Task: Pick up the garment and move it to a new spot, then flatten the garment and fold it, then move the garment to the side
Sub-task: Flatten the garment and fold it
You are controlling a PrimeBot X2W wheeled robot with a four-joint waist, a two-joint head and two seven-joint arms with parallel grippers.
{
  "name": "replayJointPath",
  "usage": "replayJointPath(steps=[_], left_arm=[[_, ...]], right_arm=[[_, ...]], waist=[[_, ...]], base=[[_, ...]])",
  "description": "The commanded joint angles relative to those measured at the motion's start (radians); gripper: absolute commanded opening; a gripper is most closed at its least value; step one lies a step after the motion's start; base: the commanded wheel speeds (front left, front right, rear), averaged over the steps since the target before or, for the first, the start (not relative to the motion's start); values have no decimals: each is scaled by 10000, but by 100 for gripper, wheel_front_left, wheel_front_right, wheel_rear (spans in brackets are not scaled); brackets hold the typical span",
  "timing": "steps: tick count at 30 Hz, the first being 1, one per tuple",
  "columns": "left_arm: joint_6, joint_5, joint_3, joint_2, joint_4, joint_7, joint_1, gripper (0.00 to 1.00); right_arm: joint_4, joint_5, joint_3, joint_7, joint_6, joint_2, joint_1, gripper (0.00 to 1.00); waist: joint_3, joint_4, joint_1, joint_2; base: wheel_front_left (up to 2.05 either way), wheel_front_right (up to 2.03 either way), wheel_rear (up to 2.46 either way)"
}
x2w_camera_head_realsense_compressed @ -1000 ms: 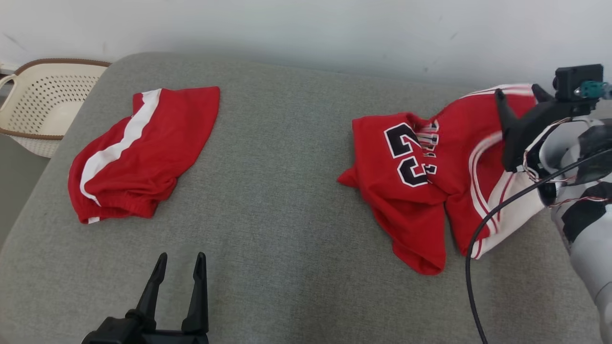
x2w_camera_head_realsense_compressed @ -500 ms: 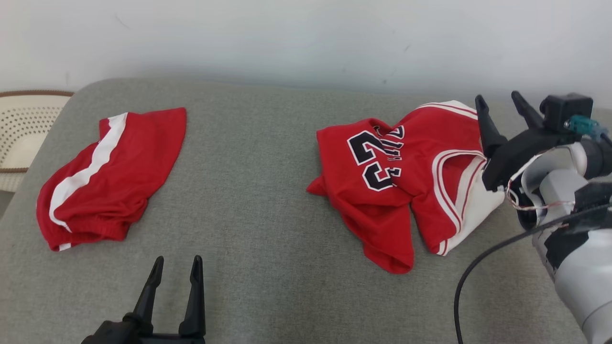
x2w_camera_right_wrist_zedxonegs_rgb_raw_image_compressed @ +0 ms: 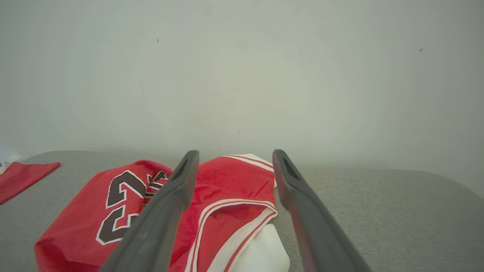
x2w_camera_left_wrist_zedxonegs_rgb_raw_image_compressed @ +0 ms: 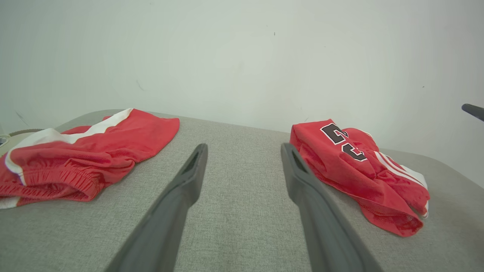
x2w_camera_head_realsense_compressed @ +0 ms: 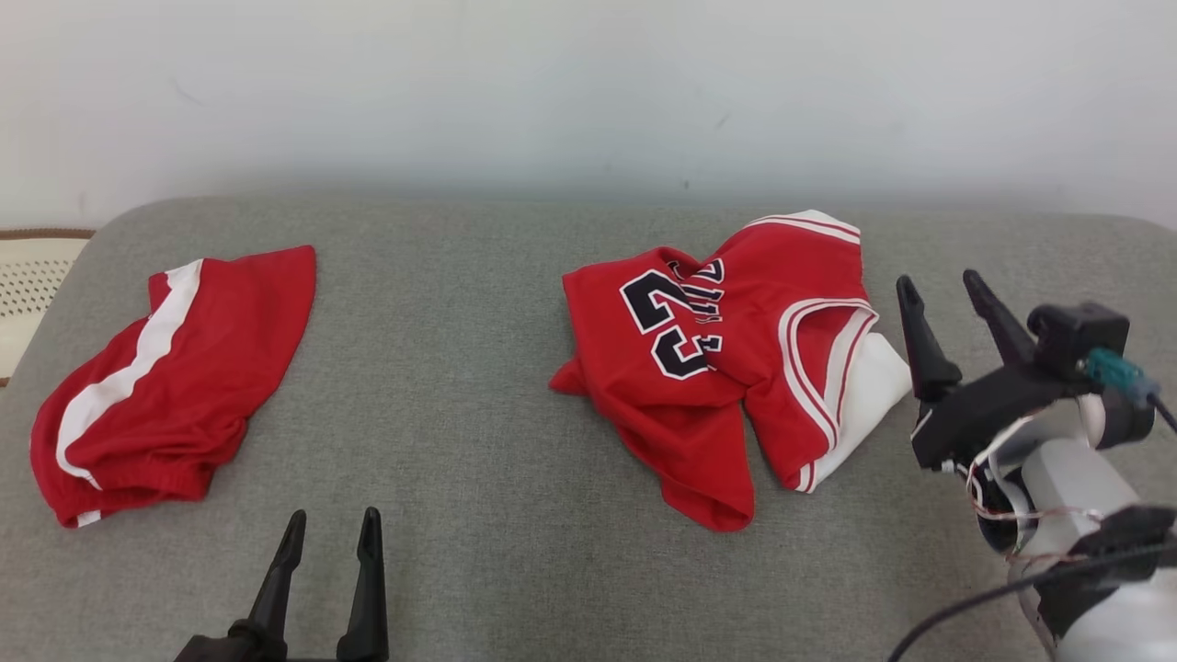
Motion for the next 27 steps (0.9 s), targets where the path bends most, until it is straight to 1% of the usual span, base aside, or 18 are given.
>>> replayJointPath(steps=[1,4,6,14,17,22,27], left_arm=[[20,28,58,9,-42,-42,198,100],[26,20,56,6,-82,-42,225,100],[30,20,61,5,-85,-42,241,100],[38,-32,67,1,-73,-42,275,100],[42,-34,69,1,-75,-42,254,100],[10,-30,37,-2,-43,-42,184,100],[-18,-34,-10,-4,-11,-42,115,100]], right_arm=[[-373,-215,-295,-18,-6,84,410,100],[-1155,-658,-971,-18,-6,285,1108,100],[-1363,-813,-1163,-18,-6,359,1379,100],[-2697,-1724,-2330,74,-6,1086,3027,100],[-3158,-1957,-2575,321,-6,1366,3482,100],[-3787,-2249,-2884,775,-6,1638,3906,100],[-3745,-2114,-2916,1304,-6,1701,4037,100]], waist=[[-46,-89,0,0],[-59,-167,0,0],[-68,-191,0,0],[-98,-335,0,0],[-79,-366,0,0],[-37,-338,0,0],[-2,-264,0,0]], base=[[0,0,0],[0,0,0],[0,0,0],[0,0,0],[0,0,0],[0,0,0],[0,0,0]])
